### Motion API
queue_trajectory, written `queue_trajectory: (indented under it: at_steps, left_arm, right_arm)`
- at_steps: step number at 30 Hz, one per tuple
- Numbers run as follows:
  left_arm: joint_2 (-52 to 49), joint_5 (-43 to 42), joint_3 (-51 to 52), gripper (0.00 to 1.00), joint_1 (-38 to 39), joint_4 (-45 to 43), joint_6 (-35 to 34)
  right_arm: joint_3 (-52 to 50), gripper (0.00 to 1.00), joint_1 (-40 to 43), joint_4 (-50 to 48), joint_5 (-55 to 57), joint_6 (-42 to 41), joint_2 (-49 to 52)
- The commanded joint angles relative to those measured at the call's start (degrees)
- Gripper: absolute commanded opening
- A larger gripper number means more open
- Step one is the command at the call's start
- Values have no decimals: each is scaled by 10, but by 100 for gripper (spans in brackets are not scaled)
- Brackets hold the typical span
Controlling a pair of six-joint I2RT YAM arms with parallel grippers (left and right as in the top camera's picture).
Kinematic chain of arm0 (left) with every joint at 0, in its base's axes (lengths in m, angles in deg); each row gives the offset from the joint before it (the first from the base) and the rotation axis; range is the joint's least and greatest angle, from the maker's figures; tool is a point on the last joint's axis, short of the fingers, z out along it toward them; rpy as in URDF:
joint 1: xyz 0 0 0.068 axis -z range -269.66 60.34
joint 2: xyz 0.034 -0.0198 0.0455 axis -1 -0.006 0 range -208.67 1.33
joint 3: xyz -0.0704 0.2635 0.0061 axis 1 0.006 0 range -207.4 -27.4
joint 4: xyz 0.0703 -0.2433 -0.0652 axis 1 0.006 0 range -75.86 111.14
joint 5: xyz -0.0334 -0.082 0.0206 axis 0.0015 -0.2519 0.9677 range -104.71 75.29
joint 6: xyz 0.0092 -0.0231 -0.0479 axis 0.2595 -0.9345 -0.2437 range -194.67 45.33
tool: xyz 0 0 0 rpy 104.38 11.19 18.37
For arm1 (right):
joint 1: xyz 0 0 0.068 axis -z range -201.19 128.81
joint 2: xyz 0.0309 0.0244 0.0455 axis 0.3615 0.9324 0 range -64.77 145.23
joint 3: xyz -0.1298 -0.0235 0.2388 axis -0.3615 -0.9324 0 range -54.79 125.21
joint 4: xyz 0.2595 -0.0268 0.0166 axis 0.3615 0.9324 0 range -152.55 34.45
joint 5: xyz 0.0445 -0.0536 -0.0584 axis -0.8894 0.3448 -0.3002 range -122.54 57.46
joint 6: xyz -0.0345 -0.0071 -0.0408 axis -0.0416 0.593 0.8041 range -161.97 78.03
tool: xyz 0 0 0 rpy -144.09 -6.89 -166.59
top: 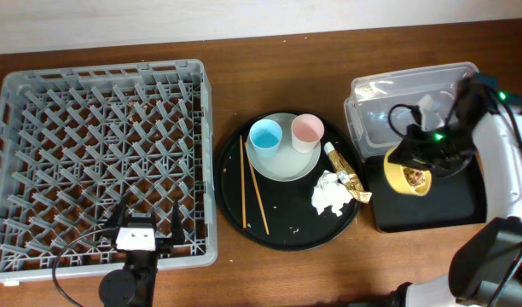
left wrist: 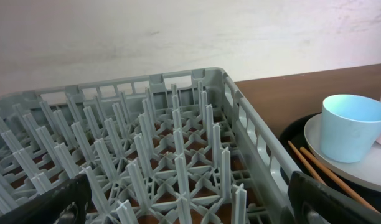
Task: Sort waste into correct bins and load items into the dishwasher rack
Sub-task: 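Grasp the yellow bowl with the right gripper and lift it, then tip the yellow bowl over the black tray to dump scraps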
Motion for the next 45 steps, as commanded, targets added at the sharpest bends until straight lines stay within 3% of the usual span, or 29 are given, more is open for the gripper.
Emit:
queue_trajectory:
  at_steps: [1,6,10,16,24,27,35,36,37,38,39,40,41,44,45]
  left_arm:
    - [3,-6,3,99,2,1,9]
    - [3,-6,3,99,2,1,9]
    - [3,-6,3,99,2,1,9]
    - [3,-6,3,99,2,1,9]
    - [3,-6,3,99,2,1,9]
    - [3,-6,3,99,2,1,9]
    - [3,-6,3,99,2,1,9]
    - [3,-6,3,99,2,1,9]
    - [3,-6,3,99,2,1,9]
    - [3,-6,3,99,2,1,9]
    - [3,-6,3,99,2,1,9]
    - [3,-6,3,99,2,1,9]
    - [3,-6,3,99,2,1,9]
    - [3,-6,3,99,2,1,9]
    - [3,-6,3,100,2,1,9]
  right_arm:
    - [-75,4,80,-38,-107,33,-9]
    - [-248,4,236,-205,-335,61,-8]
    - [-263,4,291,-212,-436,76,-8]
    - [-263,4,297,-187,-546,64,-8]
    - [-263,4,299,-151,-576,27,-9]
    - [-263,4,310,-147,-582,-37,-9]
    - [-262,5,346,-101,-582,-32,-13]
    - [-262,5,346,-149,-582,-36,-12]
    - [-262,4,346,-122,-582,-82,-14]
    - [-262,4,347,-79,-582,-69,-16]
    - [-260,4,347,-147,-582,-76,-16]
    - [-260,4,347,-72,-582,-58,-20]
    - [-260,4,350,-100,-582,-52,-20]
    - [-258,5,350,-56,-582,-50,-25]
    - [-257,5,349,38,-582,2,-32]
